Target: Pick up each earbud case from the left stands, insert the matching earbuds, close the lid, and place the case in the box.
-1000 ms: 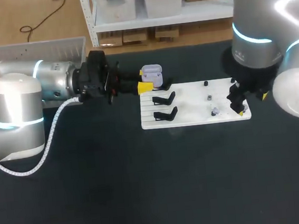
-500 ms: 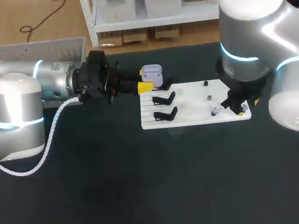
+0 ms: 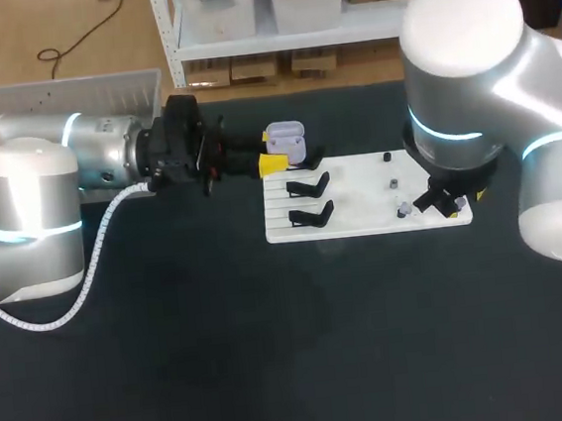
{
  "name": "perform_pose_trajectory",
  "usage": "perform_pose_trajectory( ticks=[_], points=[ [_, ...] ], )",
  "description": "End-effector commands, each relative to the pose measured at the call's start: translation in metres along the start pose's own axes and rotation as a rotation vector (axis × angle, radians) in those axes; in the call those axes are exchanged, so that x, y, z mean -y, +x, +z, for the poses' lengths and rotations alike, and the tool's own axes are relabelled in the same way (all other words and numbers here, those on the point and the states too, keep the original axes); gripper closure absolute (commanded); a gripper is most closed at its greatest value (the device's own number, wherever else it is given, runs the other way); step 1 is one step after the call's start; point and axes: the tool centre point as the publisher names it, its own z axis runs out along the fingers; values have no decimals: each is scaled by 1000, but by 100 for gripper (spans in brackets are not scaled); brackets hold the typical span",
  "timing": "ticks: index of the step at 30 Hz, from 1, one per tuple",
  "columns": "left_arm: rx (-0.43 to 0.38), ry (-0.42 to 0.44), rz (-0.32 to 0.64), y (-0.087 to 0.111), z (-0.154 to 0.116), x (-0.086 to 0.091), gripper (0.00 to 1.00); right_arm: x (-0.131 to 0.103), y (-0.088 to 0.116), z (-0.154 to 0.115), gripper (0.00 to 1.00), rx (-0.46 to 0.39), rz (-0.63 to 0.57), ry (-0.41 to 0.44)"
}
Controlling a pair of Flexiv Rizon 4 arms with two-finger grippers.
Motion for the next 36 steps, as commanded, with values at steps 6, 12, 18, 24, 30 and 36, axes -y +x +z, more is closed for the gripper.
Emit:
perform_pose_trajectory(
  ticks=[6, 12, 18, 24, 30, 36],
  points=[
    [2, -4, 3, 1, 0, 1, 100, 0, 0, 6, 67, 12, 8, 12],
    [2, -4, 3, 1, 0, 1, 100, -1, -2, 9, 67, 13, 4, 17],
    [2, -4, 3, 1, 0, 1, 100, 1, -3, 11, 67, 15, 8, 25],
    [2, -4, 3, 1, 0, 1, 100, 3, -4, 14, 67, 19, 22, 31],
    [2, -4, 3, 1, 0, 1, 100, 4, -5, 17, 69, 17, 27, 29],
    [2, -4, 3, 1, 0, 1, 100, 4, -4, 18, 81, 14, 29, 26]
  ],
)
